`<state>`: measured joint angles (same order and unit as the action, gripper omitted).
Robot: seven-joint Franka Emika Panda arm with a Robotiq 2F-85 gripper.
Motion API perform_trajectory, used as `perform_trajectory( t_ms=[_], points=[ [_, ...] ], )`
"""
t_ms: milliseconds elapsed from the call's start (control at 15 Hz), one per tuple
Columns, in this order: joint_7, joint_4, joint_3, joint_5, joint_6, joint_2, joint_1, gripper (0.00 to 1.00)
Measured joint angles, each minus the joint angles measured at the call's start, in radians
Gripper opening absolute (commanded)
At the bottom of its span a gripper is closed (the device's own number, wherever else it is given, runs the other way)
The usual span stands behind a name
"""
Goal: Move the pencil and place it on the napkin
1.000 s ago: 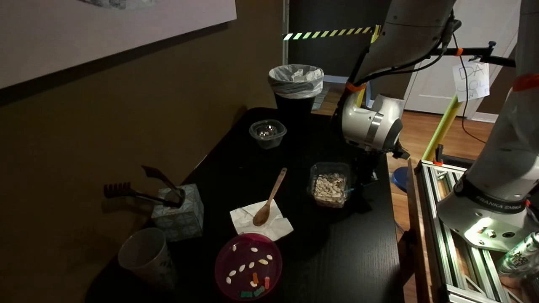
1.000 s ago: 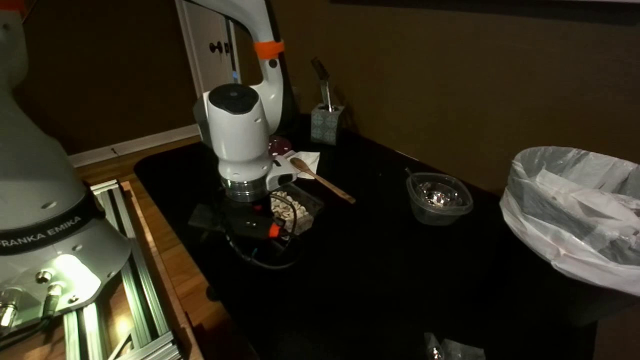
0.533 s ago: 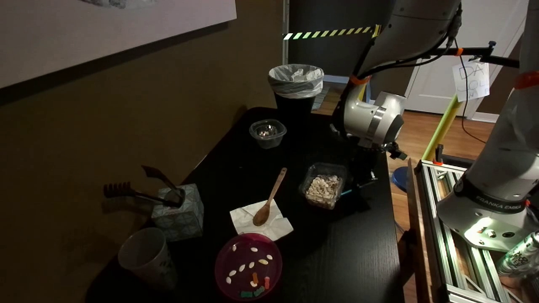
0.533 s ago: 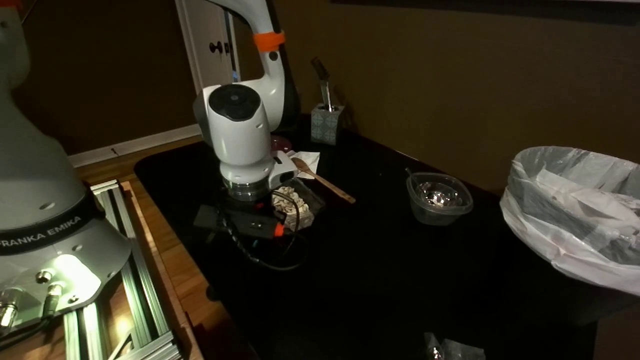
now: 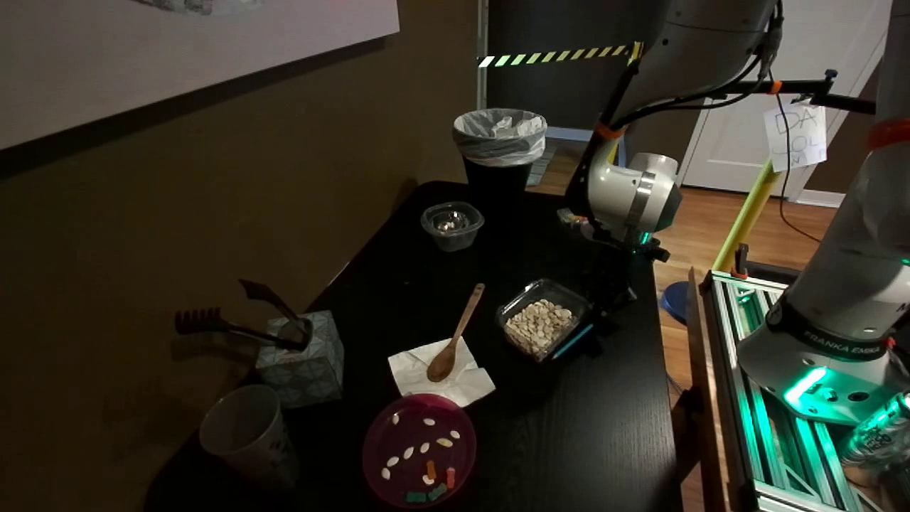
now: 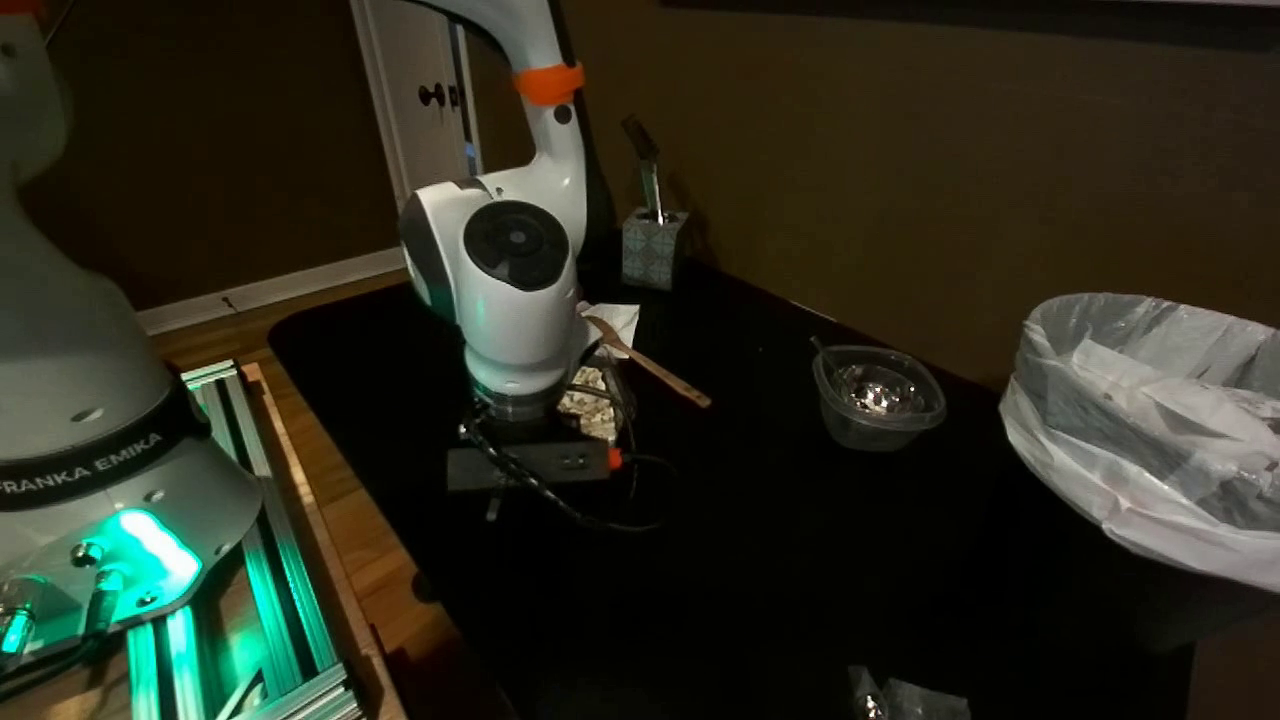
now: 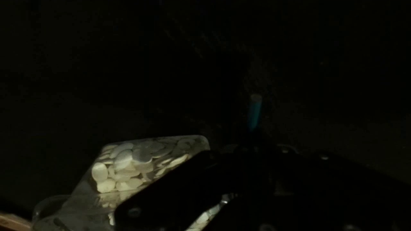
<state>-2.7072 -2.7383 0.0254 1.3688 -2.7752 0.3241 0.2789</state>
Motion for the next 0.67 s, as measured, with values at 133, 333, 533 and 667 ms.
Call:
perform_trajectory(
  t_ms=[133,333,533,667],
  points=[
    [-0.008,-0.007,-0.043,-0.117,0.082,-0.019,0.014,0.02],
    [-0.005,0.000,-0.128,-0.305,0.229,-0.045,0.027,0.02],
    [-0.002,-0.007,-0.212,-0.477,0.397,-0.090,0.043,0.02],
    [0.006,0.001,-0.259,-0.572,0.507,-0.126,0.062,0.02]
  ],
)
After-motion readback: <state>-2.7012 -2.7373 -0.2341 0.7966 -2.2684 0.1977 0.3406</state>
